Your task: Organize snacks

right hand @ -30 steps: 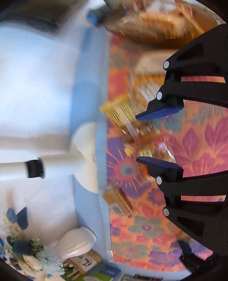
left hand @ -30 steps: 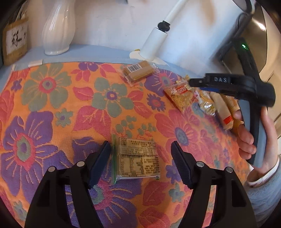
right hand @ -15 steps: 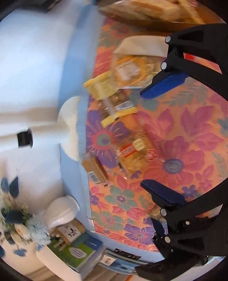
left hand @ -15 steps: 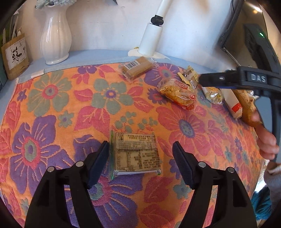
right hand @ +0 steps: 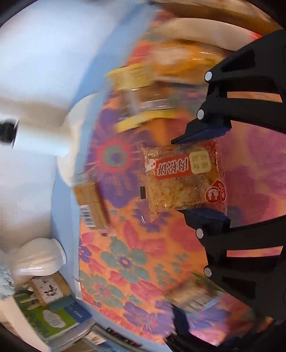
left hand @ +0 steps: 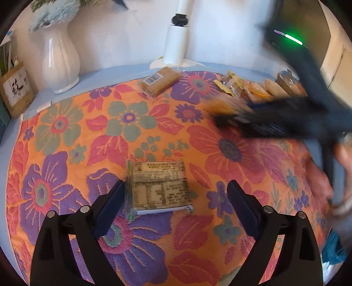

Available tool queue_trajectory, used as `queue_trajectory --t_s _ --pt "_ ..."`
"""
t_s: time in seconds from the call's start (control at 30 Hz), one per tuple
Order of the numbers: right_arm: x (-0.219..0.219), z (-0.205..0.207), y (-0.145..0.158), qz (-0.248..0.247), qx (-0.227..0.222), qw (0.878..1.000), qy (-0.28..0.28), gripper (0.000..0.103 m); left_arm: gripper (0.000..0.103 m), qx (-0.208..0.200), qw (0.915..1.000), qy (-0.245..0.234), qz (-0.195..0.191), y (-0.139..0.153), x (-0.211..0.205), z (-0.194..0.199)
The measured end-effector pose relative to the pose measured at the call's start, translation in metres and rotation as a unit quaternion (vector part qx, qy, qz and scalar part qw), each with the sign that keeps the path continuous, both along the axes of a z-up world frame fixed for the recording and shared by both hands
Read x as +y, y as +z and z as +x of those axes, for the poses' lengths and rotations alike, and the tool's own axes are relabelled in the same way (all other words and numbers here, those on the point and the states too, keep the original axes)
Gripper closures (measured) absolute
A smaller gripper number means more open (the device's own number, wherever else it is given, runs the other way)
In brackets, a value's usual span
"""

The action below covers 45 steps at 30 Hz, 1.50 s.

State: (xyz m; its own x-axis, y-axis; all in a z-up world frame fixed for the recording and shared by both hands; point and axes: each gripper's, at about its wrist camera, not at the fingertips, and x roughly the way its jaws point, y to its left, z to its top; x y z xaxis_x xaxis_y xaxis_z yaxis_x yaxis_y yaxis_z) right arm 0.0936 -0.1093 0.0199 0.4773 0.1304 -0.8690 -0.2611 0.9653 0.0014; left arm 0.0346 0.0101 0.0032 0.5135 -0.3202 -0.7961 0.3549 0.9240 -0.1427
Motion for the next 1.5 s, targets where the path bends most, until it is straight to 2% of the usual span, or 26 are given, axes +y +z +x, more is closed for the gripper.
queue_trajectory --t_s 0.07,0.1,0.2,0.3,0.4,0.53,0.67,0.77,0.87,0.93,0.97,1.03,1.07,1.17,1.3,1.37,1.5 --pt "-0.016 -0.031 0.000 0.023 -0.002 1.000 -0.015 0.051 0.012 0.007 0.9998 0.011 -0.016 0.000 0.007 0.003" --pt "-0.022 -0.045 -0.001 0.023 -0.005 1.000 -0.020 0.050 0.016 0.004 0.9997 0.017 -0.016 0.000 0.009 0.003" --pt "-0.039 -0.079 -0.005 0.018 -0.009 1.000 -0.020 0.048 0.022 -0.007 0.9999 0.014 0.004 0.000 0.003 0.000" --pt "-0.044 -0.093 -0.005 0.016 -0.014 1.000 -0.014 0.044 0.026 -0.017 0.9996 0.005 0.020 0.000 -0.004 -0.003" --pt "-0.047 -0.099 -0.004 0.014 -0.037 0.999 -0.011 0.042 0.027 -0.014 0.9995 0.009 0.025 -0.001 -0.004 -0.001" --pt "-0.051 -0.104 -0.006 0.023 -0.051 0.998 -0.016 0.042 0.018 -0.007 0.9999 0.002 0.012 -0.002 -0.002 0.001" --pt "-0.048 -0.105 -0.008 0.020 -0.058 0.998 -0.017 0.042 0.018 -0.013 0.9994 0.003 0.031 -0.003 -0.007 -0.001" --pt "-0.048 -0.106 -0.008 0.019 -0.060 0.998 -0.016 0.042 0.024 -0.025 0.9984 -0.001 0.051 -0.002 -0.013 -0.003" --pt "-0.047 -0.107 -0.008 0.017 -0.062 0.998 -0.016 0.031 0.024 -0.034 0.9974 -0.007 0.063 0.000 -0.019 -0.005" --pt "-0.045 -0.109 -0.007 0.010 -0.067 0.998 -0.018 0.031 0.026 -0.037 0.9967 -0.005 0.073 0.000 -0.021 -0.005" --pt "-0.045 -0.110 -0.007 0.007 -0.068 0.998 -0.018 0.031 0.029 -0.038 0.9965 -0.004 0.075 0.000 -0.021 -0.005" --pt "-0.043 -0.111 -0.008 0.002 -0.069 0.997 -0.016 0.031 0.049 -0.043 0.9960 -0.003 0.078 0.001 -0.021 -0.005" --pt "-0.043 -0.111 -0.008 0.001 -0.069 0.997 -0.016 0.031 0.052 -0.048 0.9959 -0.008 0.076 0.003 -0.022 -0.007" --pt "-0.043 -0.110 -0.008 -0.002 -0.071 0.997 -0.018 0.030 0.052 -0.078 0.9931 -0.022 0.085 0.008 -0.027 -0.018" --pt "-0.043 -0.110 -0.008 -0.001 -0.070 0.997 -0.018 0.029 0.048 -0.074 0.9906 -0.033 0.110 0.004 -0.036 -0.017" --pt "-0.044 -0.109 -0.009 -0.004 -0.070 0.997 -0.024 0.022 0.048 -0.074 0.9903 -0.033 0.113 0.004 -0.036 -0.017" --pt "-0.045 -0.108 -0.009 -0.006 -0.069 0.997 -0.030 0.020 0.048 -0.093 0.9875 -0.036 0.122 0.007 -0.040 -0.024"
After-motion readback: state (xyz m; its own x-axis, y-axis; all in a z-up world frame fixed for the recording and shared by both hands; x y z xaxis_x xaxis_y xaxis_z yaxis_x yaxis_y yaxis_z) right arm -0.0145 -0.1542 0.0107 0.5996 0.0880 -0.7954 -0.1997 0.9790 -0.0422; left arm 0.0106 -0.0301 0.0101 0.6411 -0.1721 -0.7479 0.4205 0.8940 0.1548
